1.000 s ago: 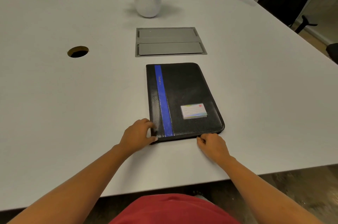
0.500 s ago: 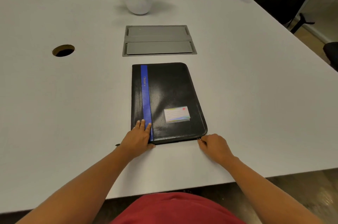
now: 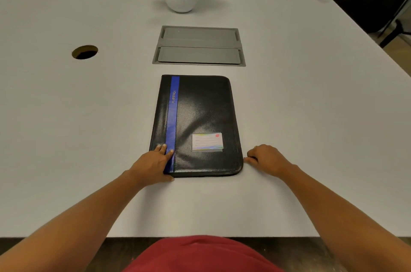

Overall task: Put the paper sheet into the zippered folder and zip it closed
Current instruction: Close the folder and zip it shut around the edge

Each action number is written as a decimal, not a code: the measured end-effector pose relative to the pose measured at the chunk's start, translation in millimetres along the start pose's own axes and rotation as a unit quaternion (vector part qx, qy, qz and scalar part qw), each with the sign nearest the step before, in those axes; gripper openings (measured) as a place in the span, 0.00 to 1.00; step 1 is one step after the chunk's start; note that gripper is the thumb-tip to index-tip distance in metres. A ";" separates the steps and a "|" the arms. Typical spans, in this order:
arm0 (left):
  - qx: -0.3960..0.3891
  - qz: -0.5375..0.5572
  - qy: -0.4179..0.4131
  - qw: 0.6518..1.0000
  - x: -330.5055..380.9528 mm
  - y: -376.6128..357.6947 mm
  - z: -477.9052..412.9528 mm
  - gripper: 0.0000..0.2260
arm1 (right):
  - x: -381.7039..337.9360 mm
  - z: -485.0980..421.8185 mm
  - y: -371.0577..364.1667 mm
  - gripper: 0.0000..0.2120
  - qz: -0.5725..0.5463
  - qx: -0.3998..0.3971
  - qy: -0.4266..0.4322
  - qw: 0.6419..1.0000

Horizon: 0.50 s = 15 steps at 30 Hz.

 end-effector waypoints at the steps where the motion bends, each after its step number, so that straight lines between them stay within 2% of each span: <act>1: -0.002 0.001 0.001 1.000 -0.2 0.0 -0.1 0.39 | 0.5 -3.7 2.1 0.18 0.006 -0.003 0.004 1.000; 11: -0.015 -0.007 0.023 1.000 -4.8 7.9 0.4 0.43 | 2.8 -33.4 17.9 0.16 0.010 0.007 0.022 1.000; 13: 0.010 0.012 0.050 0.999 -8.4 16.1 -2.2 0.38 | 5.9 -34.5 18.6 0.17 -0.018 0.030 0.023 0.999; 15: 0.082 0.037 0.086 0.992 -11.6 33.3 -6.4 0.28 | 9.7 -36.4 19.7 0.14 -0.077 0.062 0.027 0.995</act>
Point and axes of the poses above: each hand's wrist, its own z-axis away from the middle knuckle, its own y-axis out of the back of the hand, x = y × z, the point moved 9 cm from there along -z, towards the middle knuckle, and after that the axes turned 12 degrees about -z, right-handed, at the moved point
